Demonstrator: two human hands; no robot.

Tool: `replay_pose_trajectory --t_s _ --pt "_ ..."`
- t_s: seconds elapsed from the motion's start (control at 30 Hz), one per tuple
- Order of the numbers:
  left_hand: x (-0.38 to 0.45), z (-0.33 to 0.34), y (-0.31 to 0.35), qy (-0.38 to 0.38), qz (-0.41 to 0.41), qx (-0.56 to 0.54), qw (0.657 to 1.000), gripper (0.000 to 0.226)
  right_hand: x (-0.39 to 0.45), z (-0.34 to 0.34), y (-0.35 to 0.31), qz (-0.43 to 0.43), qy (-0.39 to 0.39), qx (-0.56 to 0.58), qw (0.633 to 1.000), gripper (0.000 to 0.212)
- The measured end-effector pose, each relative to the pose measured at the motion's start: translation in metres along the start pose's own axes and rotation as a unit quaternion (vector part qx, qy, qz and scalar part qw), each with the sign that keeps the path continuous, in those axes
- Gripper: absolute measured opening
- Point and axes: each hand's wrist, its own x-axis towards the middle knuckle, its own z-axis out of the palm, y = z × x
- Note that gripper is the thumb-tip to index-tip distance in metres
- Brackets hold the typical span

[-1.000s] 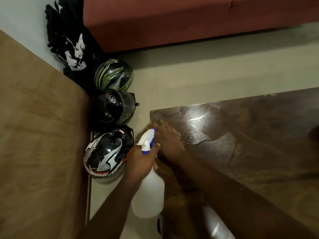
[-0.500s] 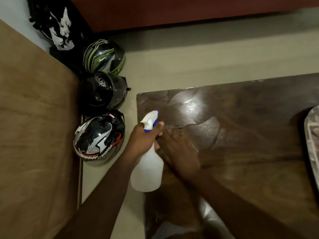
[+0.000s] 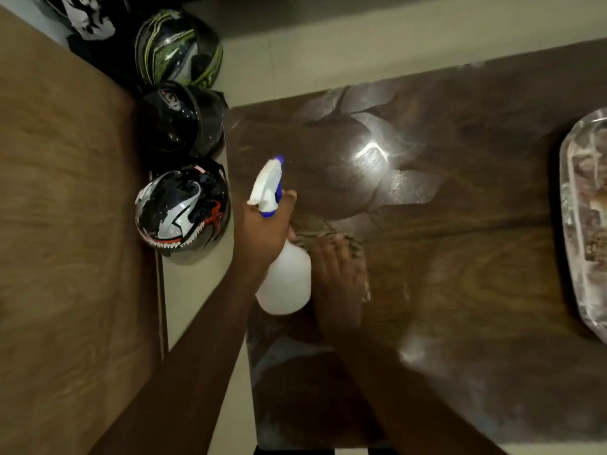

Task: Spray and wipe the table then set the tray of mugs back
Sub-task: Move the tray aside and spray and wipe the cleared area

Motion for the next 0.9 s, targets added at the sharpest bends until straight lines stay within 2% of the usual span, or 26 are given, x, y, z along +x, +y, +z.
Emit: replay_pose_trajectory --t_s 0.2,0.37,0.43,0.5,0.57,0.63,0.7,0.77,0.83,0.9 --pt "-0.029 -0.016 -0.011 0.014 0.015 0.009 1.000 0.020 -0.067 0.014 -0.004 -0.091 -0.038 -0.024 0.995 0.055" --pt "-0.056 -0.033 -0.017 0.064 0.029 0.003 0.998 0.032 -0.112 0.023 -0.019 -0.205 -0.098 -0.032 0.973 0.051" --pt "-0.063 -0.036 -0.020 0.036 0.003 -0.011 0.999 0.025 -0.141 0.028 -0.019 -0.281 -0.124 -0.019 0.952 0.046" --pt "-0.073 -0.044 -0.030 -0.041 -0.042 -0.039 0.998 0.010 -0.165 0.031 -0.003 -0.358 -0.145 -0.027 0.922 0.047" --pt "-0.088 -0.057 -0.057 -0.102 -0.072 -0.056 0.991 0.013 -0.182 0.031 0.019 -0.407 -0.145 -0.050 0.901 0.050" --pt "-0.114 -0.066 -0.093 -0.120 -0.076 -0.021 0.990 0.024 -0.186 0.025 0.035 -0.390 -0.133 -0.060 0.909 0.048" --pt "-0.142 -0.071 -0.124 -0.113 -0.092 0.045 0.988 0.040 -0.184 0.014 0.038 -0.315 -0.110 -0.045 0.942 0.044" --pt "-0.162 -0.073 -0.148 -0.120 -0.108 0.058 0.985 0.050 -0.185 0.013 0.027 -0.238 -0.092 -0.038 0.966 0.046" --pt "-0.173 -0.073 -0.160 -0.134 -0.126 0.048 0.982 0.039 -0.187 0.019 0.007 -0.179 -0.087 -0.039 0.979 0.048" --pt "-0.178 -0.074 -0.168 -0.128 -0.125 0.043 0.983 0.030 -0.188 0.029 -0.017 -0.170 -0.096 -0.039 0.980 0.051"
